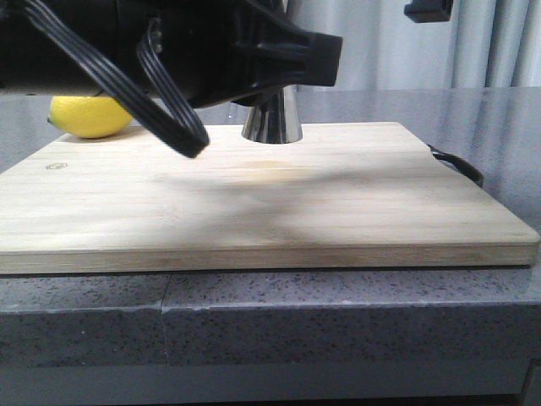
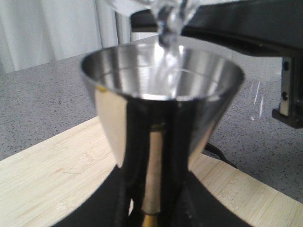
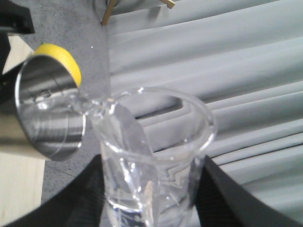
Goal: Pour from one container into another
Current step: 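Tilt the beaker with the right gripper, pouring liquid into the jigger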
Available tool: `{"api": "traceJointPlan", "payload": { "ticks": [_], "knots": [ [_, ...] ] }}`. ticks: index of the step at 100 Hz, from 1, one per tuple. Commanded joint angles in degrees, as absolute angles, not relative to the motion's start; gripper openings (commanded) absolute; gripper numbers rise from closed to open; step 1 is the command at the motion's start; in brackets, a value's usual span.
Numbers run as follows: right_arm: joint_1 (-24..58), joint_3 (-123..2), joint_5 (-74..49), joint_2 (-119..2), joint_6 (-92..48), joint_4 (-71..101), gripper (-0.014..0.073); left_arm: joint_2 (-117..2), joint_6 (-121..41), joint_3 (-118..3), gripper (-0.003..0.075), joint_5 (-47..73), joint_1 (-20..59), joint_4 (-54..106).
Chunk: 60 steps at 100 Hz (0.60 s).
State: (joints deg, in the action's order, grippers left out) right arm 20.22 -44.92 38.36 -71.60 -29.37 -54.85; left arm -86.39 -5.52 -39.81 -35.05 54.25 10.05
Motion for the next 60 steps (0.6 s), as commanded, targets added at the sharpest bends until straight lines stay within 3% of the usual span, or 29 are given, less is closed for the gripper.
{"api": "traceJointPlan", "payload": {
  "ticks": [1,60],
  "knots": [
    [20.28,-46.6,41.11,-69.56,-30.77,-53.06,0.0202,-84.03,-5.1,-41.45,-0.002,-39.63,54.57,9.88],
    [20.28,-46.6,40.89,-69.56,-30.93,-53.57,0.0202,-84.03,-5.1,-41.45,-0.002,-39.56,54.57,9.88]
  ]
}}
